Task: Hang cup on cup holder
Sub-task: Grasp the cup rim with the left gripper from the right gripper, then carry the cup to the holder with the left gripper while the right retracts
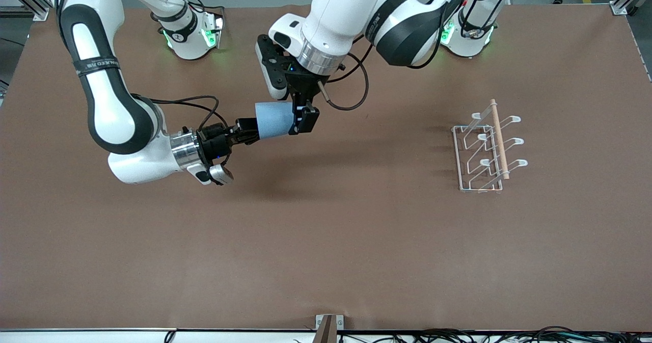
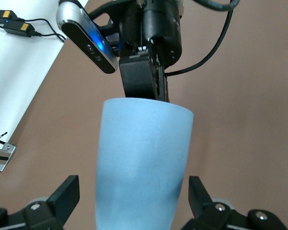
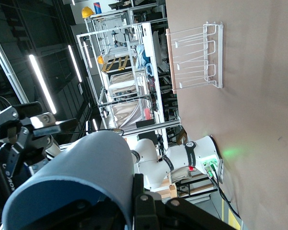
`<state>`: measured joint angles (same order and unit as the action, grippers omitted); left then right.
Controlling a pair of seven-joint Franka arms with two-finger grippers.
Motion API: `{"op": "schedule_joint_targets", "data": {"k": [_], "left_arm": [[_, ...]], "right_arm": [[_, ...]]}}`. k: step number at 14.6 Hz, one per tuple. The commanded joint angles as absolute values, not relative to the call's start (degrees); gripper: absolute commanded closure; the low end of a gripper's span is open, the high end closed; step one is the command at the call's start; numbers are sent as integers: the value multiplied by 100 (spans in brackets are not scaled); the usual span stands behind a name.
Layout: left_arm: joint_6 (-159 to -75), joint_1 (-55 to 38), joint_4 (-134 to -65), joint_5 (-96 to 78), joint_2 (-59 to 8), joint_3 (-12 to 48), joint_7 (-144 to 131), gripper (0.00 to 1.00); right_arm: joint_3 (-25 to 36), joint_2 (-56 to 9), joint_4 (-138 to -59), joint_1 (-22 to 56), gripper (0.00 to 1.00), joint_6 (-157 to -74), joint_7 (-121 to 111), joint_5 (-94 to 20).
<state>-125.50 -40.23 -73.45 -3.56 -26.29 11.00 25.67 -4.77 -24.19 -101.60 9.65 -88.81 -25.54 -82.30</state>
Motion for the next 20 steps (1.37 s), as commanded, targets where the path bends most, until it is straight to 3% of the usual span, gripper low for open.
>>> {"op": "schedule_joint_targets", "data": {"k": [1,3,5,8,9,10,15,20], "left_arm": [[-12463,-4087,-7189,-54,-2760,1081,2707,1],[-12463,-4087,-7189,17,-2777,1081,2724,13],[-12454,-4096,-7189,166,-2804,1107,2786,38],[-12454,-4096,-7198,255,-2804,1107,2786,61],[-12350,-4104,-7198,290,-2795,1107,2786,67],[-12070,-4122,-7190,316,-2786,1107,2777,67],[-10814,-4078,-7181,973,-2637,1063,2777,67],[-9083,-3999,-7233,2545,-2593,1037,2847,65]], "right_arm": [[-457,-2443,-10169,984,95,-8798,-2637,-8394],[-457,-2443,-10169,976,95,-8798,-2637,-8394],[-457,-2443,-10169,976,95,-8798,-2628,-8394],[-457,-2443,-10169,976,95,-8789,-2611,-8394],[-457,-2443,-10169,949,58,-8746,-2541,-8394],[-448,-2443,-10160,949,2,-8693,-2549,-8394],[-361,-2382,-10256,940,0,-8771,-2558,-8158],[236,-1996,-10546,940,0,-9262,-2558,-6516]]}}
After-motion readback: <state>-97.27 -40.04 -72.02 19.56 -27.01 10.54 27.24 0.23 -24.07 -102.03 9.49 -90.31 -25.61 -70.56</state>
